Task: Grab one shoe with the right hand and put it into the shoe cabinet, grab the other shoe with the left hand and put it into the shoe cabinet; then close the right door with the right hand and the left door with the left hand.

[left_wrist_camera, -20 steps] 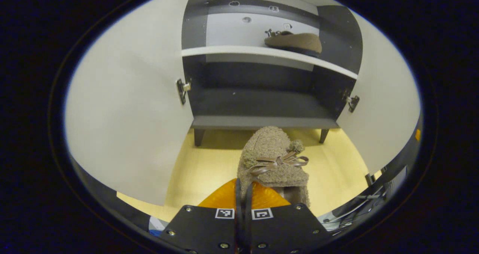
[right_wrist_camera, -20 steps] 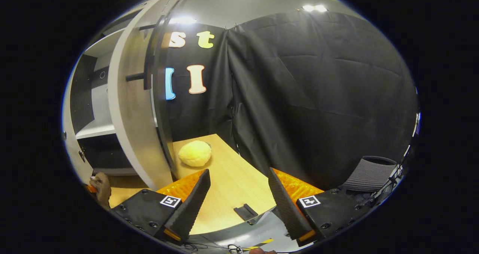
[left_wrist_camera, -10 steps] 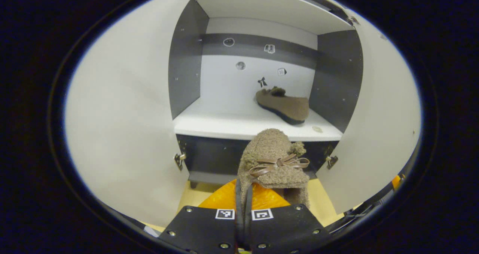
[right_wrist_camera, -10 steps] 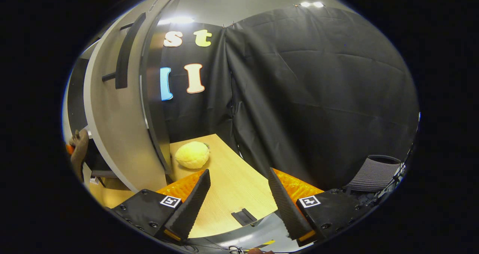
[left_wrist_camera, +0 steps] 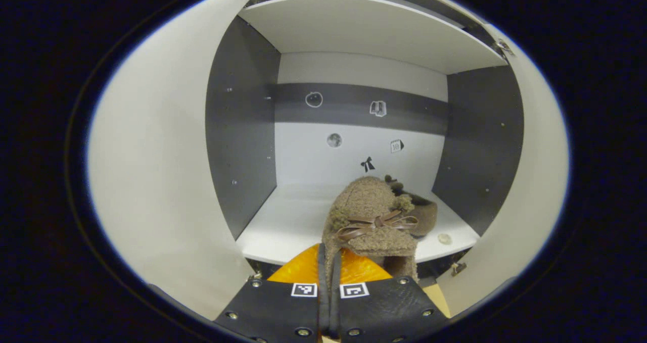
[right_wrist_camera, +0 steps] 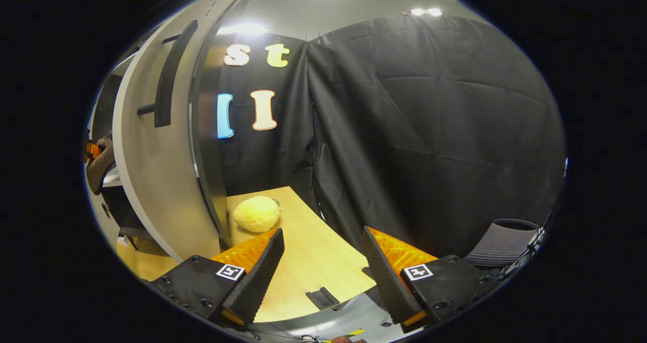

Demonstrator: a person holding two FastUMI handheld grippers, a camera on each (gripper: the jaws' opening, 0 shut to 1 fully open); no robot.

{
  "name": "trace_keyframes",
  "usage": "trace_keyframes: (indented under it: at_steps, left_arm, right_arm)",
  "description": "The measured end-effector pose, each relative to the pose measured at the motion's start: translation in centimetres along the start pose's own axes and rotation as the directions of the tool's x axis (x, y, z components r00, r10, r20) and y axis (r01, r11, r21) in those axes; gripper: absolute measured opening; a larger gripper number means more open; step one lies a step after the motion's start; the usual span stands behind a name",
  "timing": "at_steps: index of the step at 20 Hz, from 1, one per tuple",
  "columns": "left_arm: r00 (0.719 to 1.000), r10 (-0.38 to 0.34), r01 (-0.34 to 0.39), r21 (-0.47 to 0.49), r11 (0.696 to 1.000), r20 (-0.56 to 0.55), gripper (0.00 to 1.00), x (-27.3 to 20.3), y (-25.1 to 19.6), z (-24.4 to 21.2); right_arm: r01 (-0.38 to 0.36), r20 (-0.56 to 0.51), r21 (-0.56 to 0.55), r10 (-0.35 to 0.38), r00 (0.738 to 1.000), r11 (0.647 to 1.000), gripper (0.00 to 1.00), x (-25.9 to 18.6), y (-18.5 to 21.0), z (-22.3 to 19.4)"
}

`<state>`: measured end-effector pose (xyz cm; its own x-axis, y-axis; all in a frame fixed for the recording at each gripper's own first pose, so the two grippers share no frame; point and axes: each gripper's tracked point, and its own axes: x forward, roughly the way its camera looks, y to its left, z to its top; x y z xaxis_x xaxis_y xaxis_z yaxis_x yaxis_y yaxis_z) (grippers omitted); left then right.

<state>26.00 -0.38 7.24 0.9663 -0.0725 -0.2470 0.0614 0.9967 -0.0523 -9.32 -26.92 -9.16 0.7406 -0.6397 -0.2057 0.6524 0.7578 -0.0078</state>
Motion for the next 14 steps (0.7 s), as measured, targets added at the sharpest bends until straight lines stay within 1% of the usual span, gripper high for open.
trace_keyframes:
  at_steps: [4,6,7,8,11,12,14]
  left_arm:
    - [0.998,0.026,-0.028,0.026,0.999,0.049,0.01,4.1,1.1,3.2]
    - [0.998,0.014,-0.016,0.027,1.0,0.06,0.01,6.8,1.2,4.4]
    - [0.998,0.006,-0.008,0.026,1.0,0.06,0.0,7.8,1.1,4.8]
    - [0.998,0.001,-0.002,0.026,1.0,0.061,0.01,9.0,1.1,5.1]
    - [0.999,-0.007,0.006,0.017,1.0,0.05,0.01,12.3,0.9,5.4]
    - [0.999,-0.009,0.008,0.028,1.0,0.038,0.01,13.1,0.9,5.2]
    - [1.0,-0.013,0.013,0.059,0.998,0.0,0.01,14.8,0.9,4.3]
  right_arm:
    - [0.024,0.004,0.013,-0.024,1.0,1.0,0.98,-0.6,-0.4,0.2]
    - [0.044,0.007,0.018,-0.044,0.999,0.999,0.98,-0.9,-0.8,0.3]
    - [0.053,0.009,0.025,-0.053,0.999,0.998,0.98,-1.1,-1.0,0.2]
    - [0.066,0.013,0.031,-0.066,0.998,0.997,0.98,-1.4,-1.2,0.4]
    - [0.108,0.016,0.046,-0.109,0.994,0.993,0.97,-2.1,-2.1,0.3]
    - [0.119,0.015,0.05,-0.12,0.993,0.992,0.98,-2.3,-2.3,0.2]
    - [0.138,0.016,0.054,-0.139,0.99,0.989,0.97,-2.7,-2.8,0.0]
